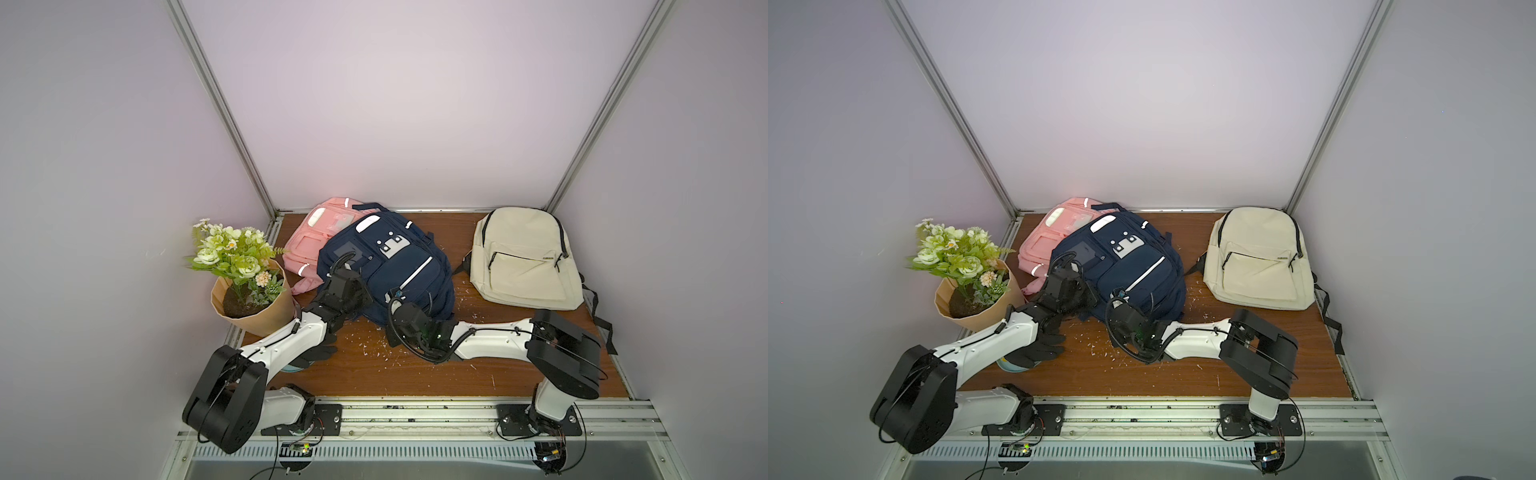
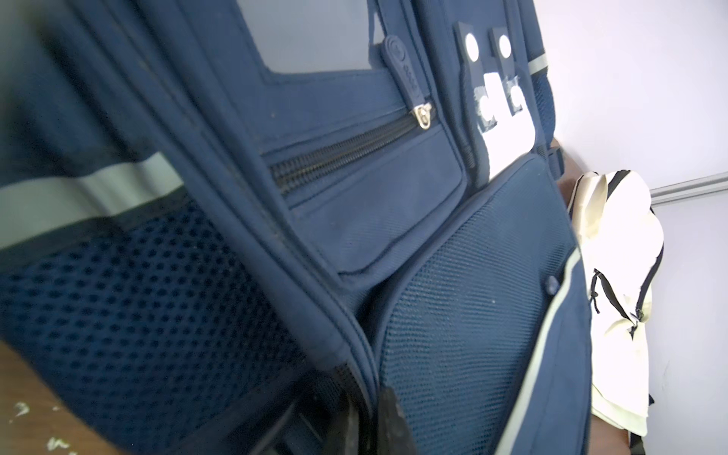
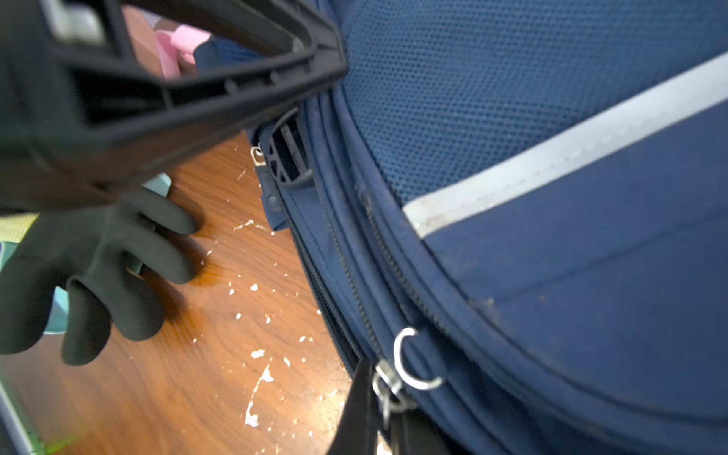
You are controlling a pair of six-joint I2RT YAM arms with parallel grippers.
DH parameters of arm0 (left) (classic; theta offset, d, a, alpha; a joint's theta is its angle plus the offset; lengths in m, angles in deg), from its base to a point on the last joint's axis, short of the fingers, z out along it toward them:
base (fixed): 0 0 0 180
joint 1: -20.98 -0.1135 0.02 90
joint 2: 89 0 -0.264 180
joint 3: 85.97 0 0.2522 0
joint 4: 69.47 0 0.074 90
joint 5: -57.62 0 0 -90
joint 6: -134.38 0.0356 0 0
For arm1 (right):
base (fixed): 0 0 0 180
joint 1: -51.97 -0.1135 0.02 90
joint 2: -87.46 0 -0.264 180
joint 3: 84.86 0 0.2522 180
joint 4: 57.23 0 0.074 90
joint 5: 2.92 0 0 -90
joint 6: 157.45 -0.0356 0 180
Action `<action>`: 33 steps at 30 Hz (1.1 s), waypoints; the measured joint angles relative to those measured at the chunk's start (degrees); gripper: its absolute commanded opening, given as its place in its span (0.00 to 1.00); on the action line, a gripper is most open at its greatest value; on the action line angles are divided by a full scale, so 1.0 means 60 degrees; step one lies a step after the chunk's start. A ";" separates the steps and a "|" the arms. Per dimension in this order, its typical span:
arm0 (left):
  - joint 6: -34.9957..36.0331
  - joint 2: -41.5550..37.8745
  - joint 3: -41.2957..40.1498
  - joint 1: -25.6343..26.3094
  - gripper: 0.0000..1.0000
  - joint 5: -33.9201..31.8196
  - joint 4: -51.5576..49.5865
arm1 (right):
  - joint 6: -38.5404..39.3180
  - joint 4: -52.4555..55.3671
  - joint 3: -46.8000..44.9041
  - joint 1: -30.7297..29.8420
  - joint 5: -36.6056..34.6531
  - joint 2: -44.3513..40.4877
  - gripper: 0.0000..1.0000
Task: Zip up the backpack
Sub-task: Zip the zipper on the backpack.
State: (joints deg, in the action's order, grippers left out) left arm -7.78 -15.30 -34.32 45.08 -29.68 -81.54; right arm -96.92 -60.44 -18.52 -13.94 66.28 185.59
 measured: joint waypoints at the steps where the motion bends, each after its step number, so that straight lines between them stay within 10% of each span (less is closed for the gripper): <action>1: 0.0076 0.0007 0.0186 -0.0084 0.00 0.0095 -0.0186 | 0.0025 -0.0015 -0.0095 0.0000 -0.0084 -0.0182 0.00; 13: 0.0911 0.0142 0.1650 -0.0845 0.04 0.0550 -0.1107 | -0.0058 -0.0244 -0.1075 0.0138 -0.0725 -0.1639 0.00; 22: 0.0776 -0.0481 0.0317 -0.0871 0.60 -0.0481 -0.0357 | -0.0018 0.0062 -0.0546 0.0044 -0.0197 -0.0845 0.00; 33: -0.0186 -0.2616 -0.2320 -0.0259 0.51 -0.0051 0.0637 | 0.0229 0.0178 0.0546 -0.0259 0.0466 0.0157 0.00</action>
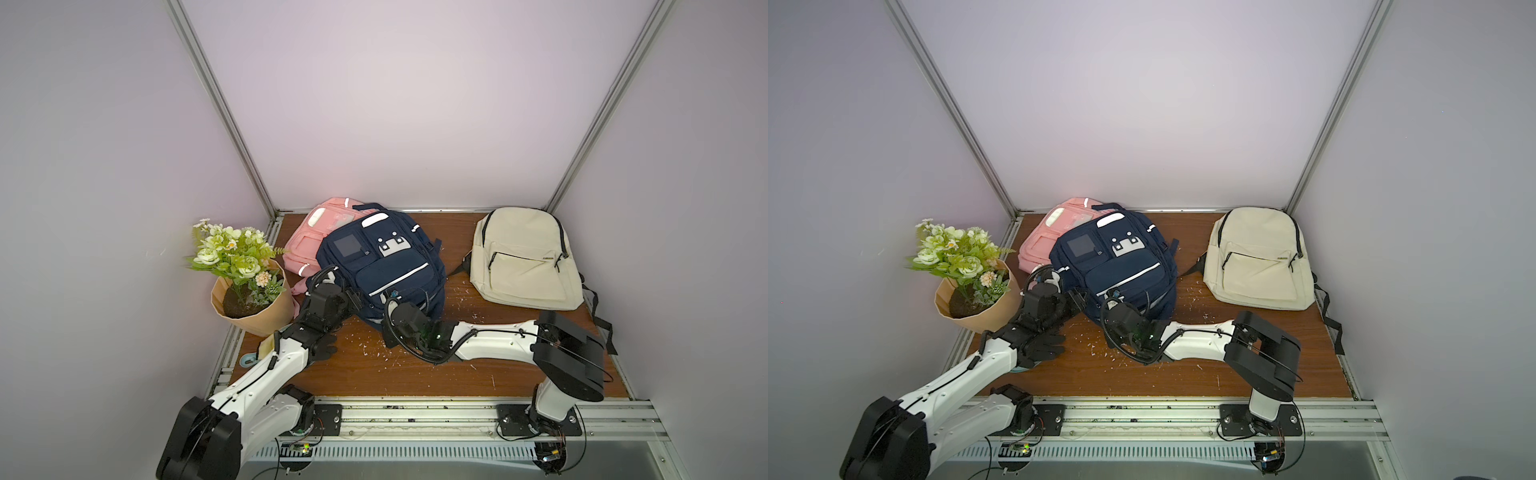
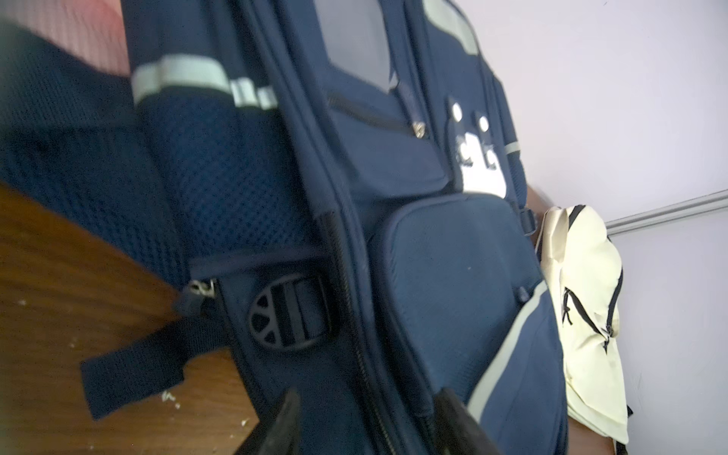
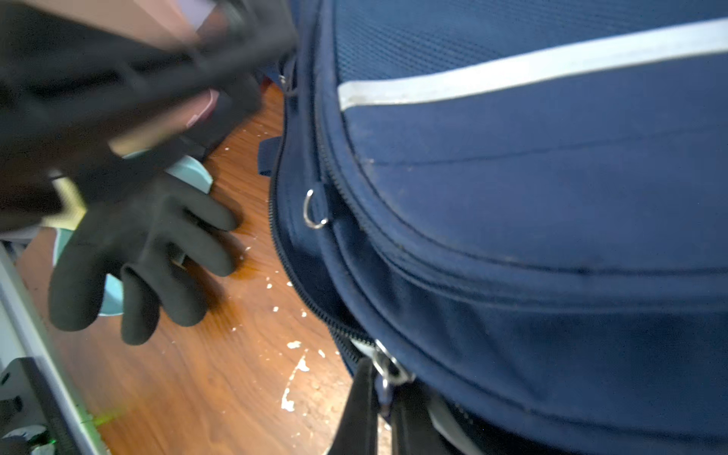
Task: Zip up the backpack
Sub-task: Zip the zipper on the backpack.
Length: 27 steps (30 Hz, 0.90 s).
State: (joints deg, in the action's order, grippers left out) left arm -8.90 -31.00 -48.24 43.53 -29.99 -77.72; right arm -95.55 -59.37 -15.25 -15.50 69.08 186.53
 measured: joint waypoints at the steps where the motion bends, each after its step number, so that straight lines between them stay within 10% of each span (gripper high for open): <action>1: -0.0051 0.0076 -0.0095 0.0033 0.48 0.0076 0.0124 | 0.0018 0.0022 0.0058 -0.0029 0.0022 0.0040 0.00; 16: 0.0011 0.1220 0.0280 0.0193 0.01 0.0463 0.0914 | 0.0299 0.0273 0.0240 -0.0113 -0.0102 0.0277 0.00; 27: 0.0138 0.1133 0.0470 -0.0040 0.00 0.0892 0.0619 | 0.0568 0.0790 -0.0892 0.0710 0.0033 -0.1348 0.00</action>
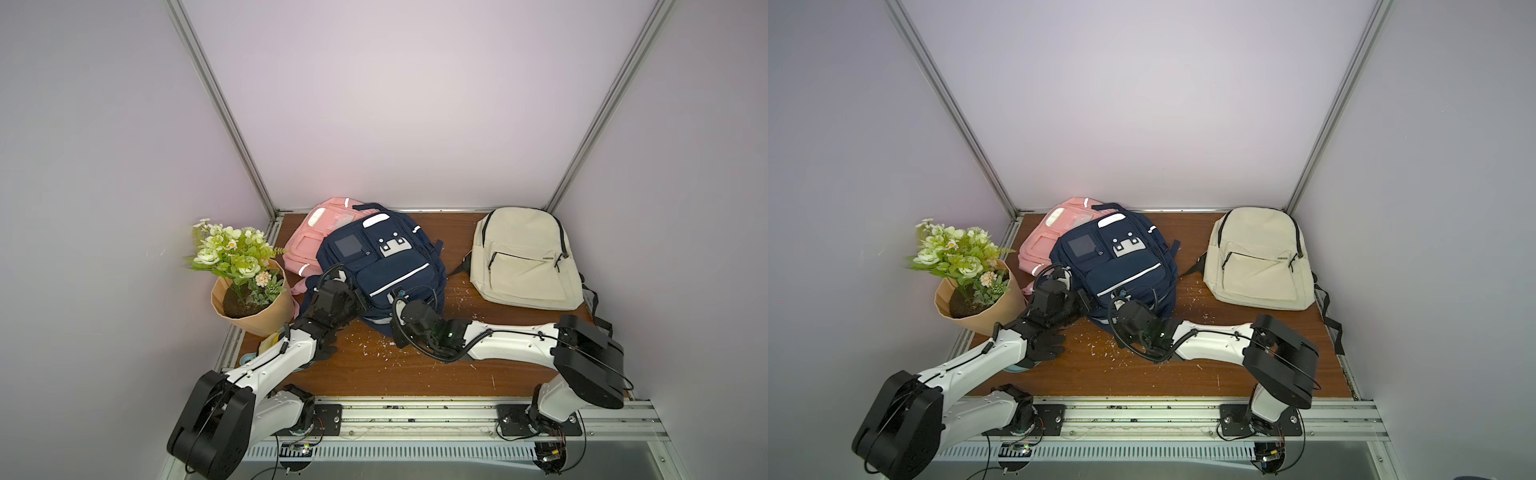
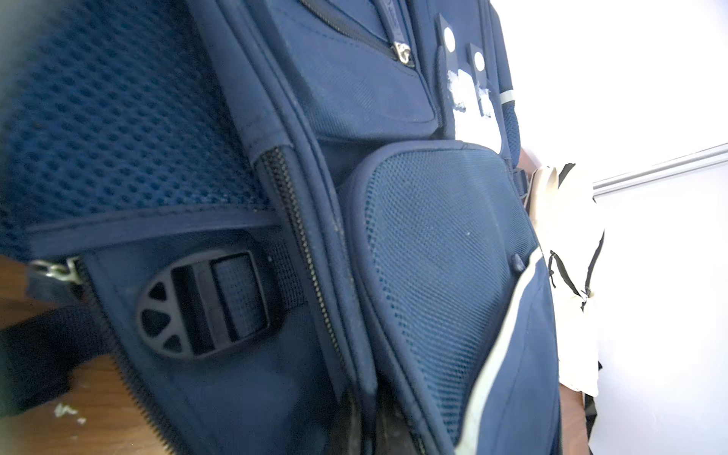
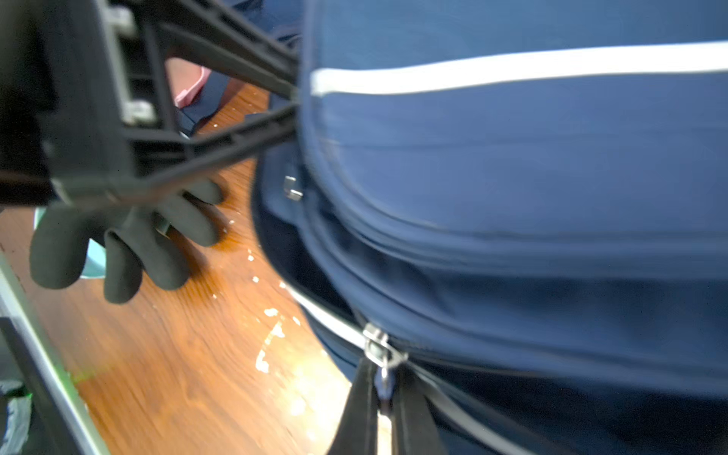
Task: Zip up the backpack
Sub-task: Zip the zipper on the backpack.
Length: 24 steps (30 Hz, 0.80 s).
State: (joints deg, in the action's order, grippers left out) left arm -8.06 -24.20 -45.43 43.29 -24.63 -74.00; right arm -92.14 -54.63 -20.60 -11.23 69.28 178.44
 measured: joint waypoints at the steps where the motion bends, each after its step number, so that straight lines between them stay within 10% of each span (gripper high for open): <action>1: 0.0026 -0.0044 0.0000 -0.0036 0.00 0.0036 -0.0004 | 0.0029 0.0051 -0.0106 0.0160 0.0142 -0.0164 0.00; 12: 0.0433 0.0018 0.0463 -0.0222 0.00 0.0138 -0.0477 | 0.0080 0.0255 -0.0503 0.1107 0.1137 -0.0805 0.00; 24: 0.1661 0.2550 0.4645 -0.0535 0.07 0.0091 -0.1923 | 0.0000 0.0113 0.0882 0.0466 0.0007 -0.0168 0.00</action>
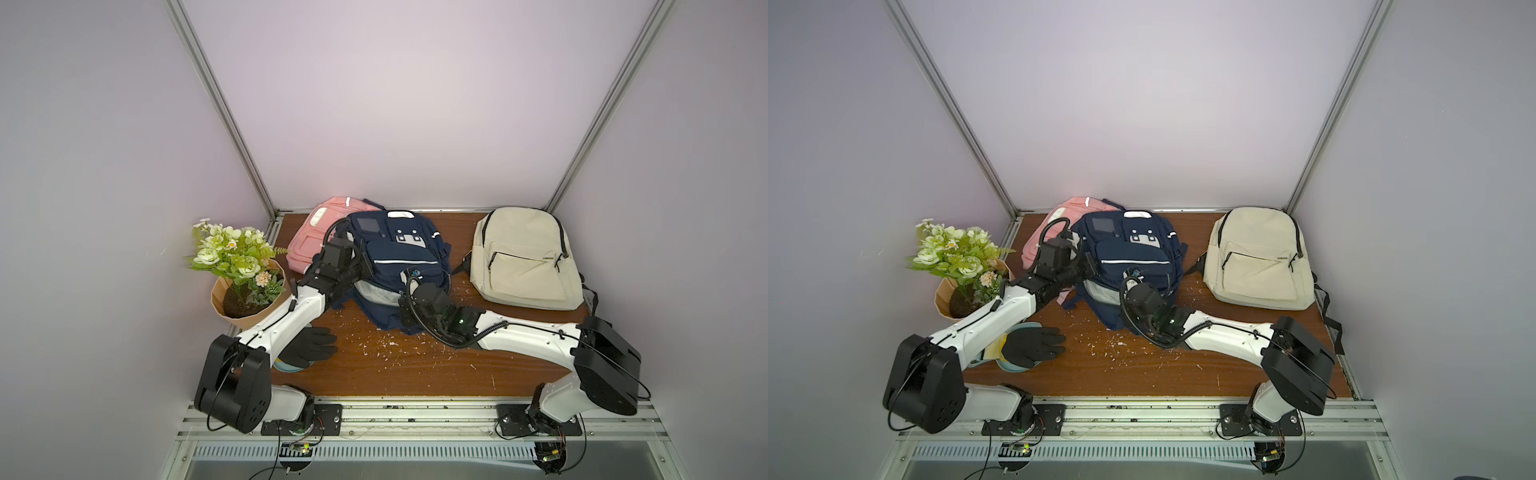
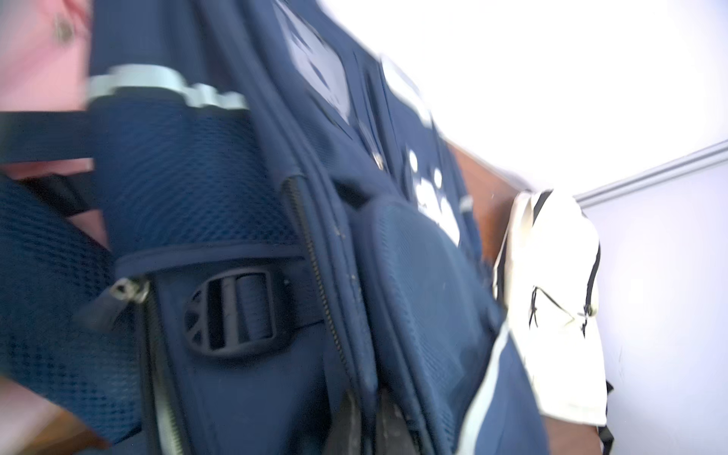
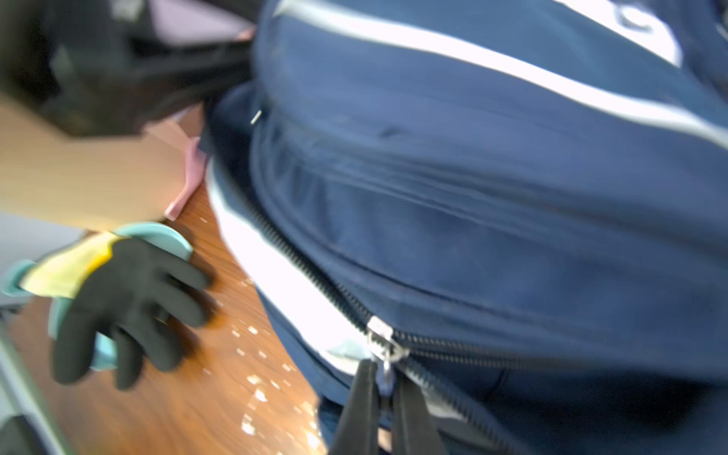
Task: Zip up the backpack
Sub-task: Zip the zipper on the backpack.
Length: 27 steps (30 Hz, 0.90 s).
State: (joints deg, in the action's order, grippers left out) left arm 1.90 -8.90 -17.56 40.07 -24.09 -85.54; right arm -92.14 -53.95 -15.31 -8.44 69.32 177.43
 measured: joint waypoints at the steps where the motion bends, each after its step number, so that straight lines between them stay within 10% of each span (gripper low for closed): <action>1: 0.0058 0.0084 0.0142 -0.0055 0.14 -0.0011 0.0044 | -0.0040 -0.0007 0.0233 -0.0040 0.0036 0.0244 0.00; 3: 0.0182 0.0098 0.0135 -0.0153 0.33 -0.0200 0.0215 | -0.0109 0.0007 0.0794 -0.0175 0.0193 0.0874 0.00; 13: -0.0055 -0.1708 -0.2524 -0.0372 0.65 -0.0535 0.0645 | -0.0288 0.0288 0.2444 -0.0484 0.0947 0.2758 0.00; 20: -0.0321 -0.1982 -0.3493 -0.0361 0.58 0.0124 0.1246 | -0.0401 0.0426 0.2444 -0.0477 0.1100 0.2798 0.00; 27: -0.0404 -0.1851 -0.3548 -0.0237 0.25 0.0317 0.1475 | -0.0404 0.0444 0.2444 -0.0477 0.1118 0.2798 0.00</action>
State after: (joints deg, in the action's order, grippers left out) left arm -0.52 -20.00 -38.85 38.65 -22.18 -76.69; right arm -94.56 -51.28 -0.65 -11.30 76.03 194.22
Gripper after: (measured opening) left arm 0.340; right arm 0.087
